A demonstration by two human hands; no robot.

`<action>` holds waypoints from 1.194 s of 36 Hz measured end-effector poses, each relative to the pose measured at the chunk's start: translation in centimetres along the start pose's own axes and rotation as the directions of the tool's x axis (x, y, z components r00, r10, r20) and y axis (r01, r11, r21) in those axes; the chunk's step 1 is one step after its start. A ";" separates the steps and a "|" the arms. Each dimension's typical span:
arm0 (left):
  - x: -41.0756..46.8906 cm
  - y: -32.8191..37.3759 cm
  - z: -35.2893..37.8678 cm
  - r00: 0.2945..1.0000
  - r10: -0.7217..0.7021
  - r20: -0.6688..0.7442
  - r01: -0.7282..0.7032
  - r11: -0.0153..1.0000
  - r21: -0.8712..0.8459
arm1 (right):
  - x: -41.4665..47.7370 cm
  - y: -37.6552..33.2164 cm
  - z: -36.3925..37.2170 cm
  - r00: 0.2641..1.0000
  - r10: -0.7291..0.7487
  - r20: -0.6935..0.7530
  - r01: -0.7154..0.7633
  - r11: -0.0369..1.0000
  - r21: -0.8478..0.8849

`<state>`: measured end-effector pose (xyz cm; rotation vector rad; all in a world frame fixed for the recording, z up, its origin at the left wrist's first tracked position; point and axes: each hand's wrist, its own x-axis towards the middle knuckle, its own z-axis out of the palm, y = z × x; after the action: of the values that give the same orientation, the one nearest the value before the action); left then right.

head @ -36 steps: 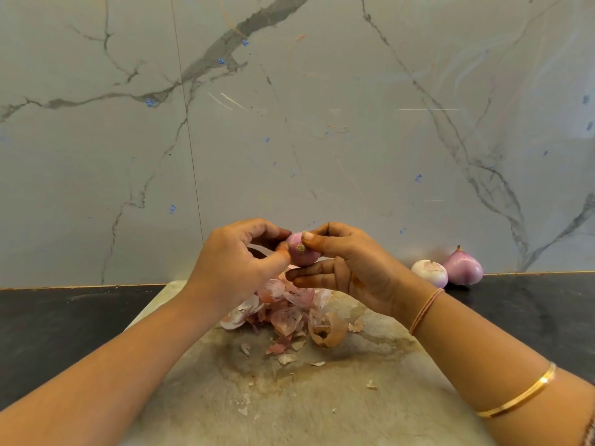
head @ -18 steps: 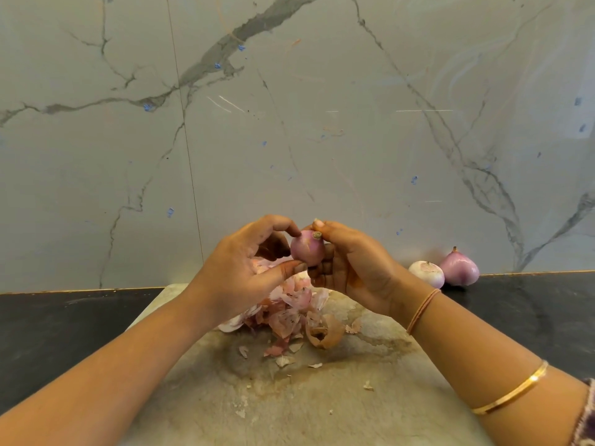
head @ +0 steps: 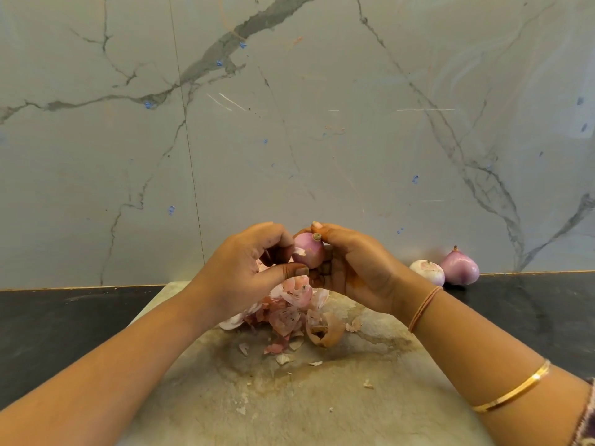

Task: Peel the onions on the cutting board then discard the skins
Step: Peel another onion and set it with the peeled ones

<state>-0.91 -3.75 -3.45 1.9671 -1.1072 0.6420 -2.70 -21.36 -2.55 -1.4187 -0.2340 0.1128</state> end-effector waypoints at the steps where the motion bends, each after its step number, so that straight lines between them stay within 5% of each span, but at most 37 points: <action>1: 0.0 0.0 0.0 1.000 0.005 -0.009 -0.005 1.000 0.015 | 0.0 0.1 0.0 1.000 -0.002 -0.010 0.002 1.000 -0.007; 23: 0.2 -0.6 -0.2 0.999 0.012 0.030 -0.015 0.995 0.094 | -0.2 0.1 0.5 0.999 -0.011 -0.043 0.005 0.992 -0.125; 38: -0.1 -0.4 -0.1 0.987 -0.056 0.152 0.035 0.990 0.139 | 0.4 -0.2 0.0 0.965 0.060 -0.255 -0.018 0.986 0.166; 43: -0.2 -0.3 -0.1 0.984 -0.074 0.162 0.049 0.988 0.149 | 0.4 -1.0 -0.9 0.938 0.039 -0.345 0.078 0.945 0.317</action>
<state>-0.74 -3.51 -3.69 2.2045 -1.1210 0.5455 -2.16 -22.32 -1.64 -1.0811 0.0641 -0.1140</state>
